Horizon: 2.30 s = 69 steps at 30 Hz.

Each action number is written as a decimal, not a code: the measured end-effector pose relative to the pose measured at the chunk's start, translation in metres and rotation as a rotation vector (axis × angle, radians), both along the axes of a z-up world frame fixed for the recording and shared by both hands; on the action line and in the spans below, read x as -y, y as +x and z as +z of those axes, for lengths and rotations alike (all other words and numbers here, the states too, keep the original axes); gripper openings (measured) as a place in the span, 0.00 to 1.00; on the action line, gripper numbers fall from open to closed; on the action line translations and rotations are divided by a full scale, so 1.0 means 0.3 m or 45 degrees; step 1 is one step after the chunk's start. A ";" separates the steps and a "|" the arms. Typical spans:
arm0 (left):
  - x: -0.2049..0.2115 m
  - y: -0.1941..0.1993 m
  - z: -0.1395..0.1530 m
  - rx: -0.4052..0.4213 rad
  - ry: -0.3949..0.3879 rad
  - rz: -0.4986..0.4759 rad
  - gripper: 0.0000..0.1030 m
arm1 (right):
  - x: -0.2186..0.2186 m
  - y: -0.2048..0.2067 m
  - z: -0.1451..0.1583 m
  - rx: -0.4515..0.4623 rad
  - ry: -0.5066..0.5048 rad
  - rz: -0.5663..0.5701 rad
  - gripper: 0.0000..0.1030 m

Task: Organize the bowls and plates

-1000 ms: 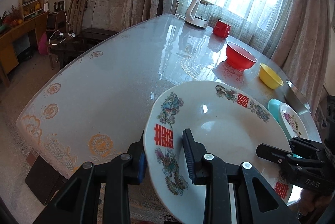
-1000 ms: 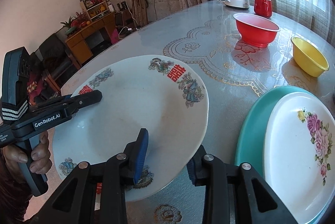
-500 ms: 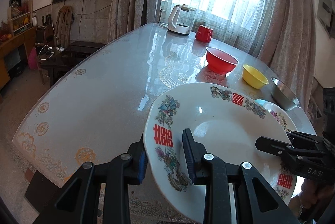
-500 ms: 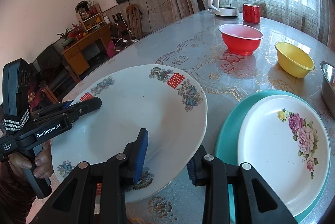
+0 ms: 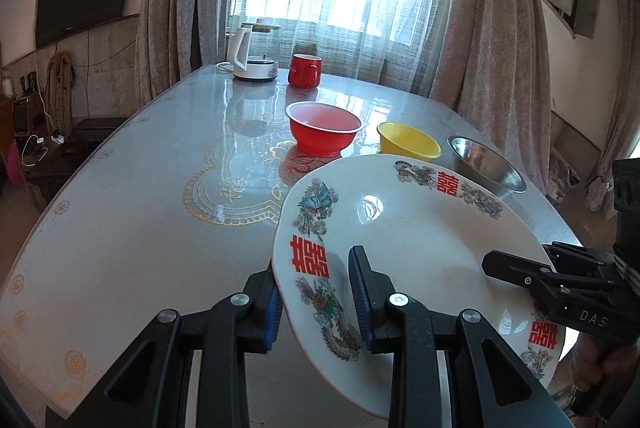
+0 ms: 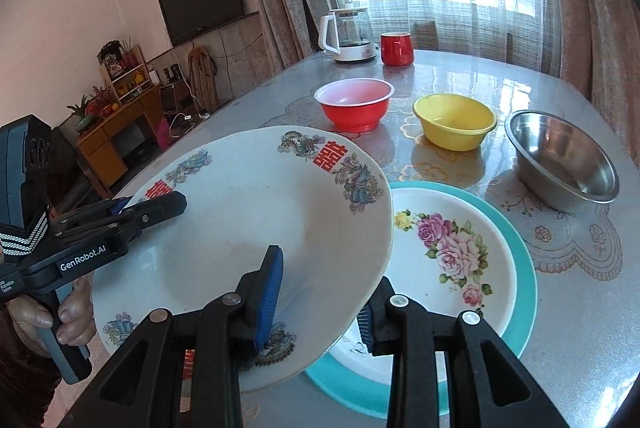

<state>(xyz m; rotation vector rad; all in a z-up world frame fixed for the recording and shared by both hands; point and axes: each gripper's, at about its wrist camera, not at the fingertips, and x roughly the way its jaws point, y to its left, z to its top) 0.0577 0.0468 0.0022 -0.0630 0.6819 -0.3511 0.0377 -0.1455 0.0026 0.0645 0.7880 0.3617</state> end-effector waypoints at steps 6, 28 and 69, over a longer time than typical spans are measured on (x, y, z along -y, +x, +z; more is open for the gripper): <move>0.147 0.055 0.003 -0.003 0.013 -0.115 0.30 | 0.132 -0.001 0.012 0.015 -0.024 -0.132 0.33; 0.326 0.136 -0.088 -0.083 0.069 -0.206 0.30 | 0.296 0.029 -0.060 -0.041 -0.094 -0.290 0.32; 0.335 0.128 -0.119 -0.123 0.115 -0.176 0.31 | 0.341 0.055 -0.082 -0.037 -0.140 -0.332 0.29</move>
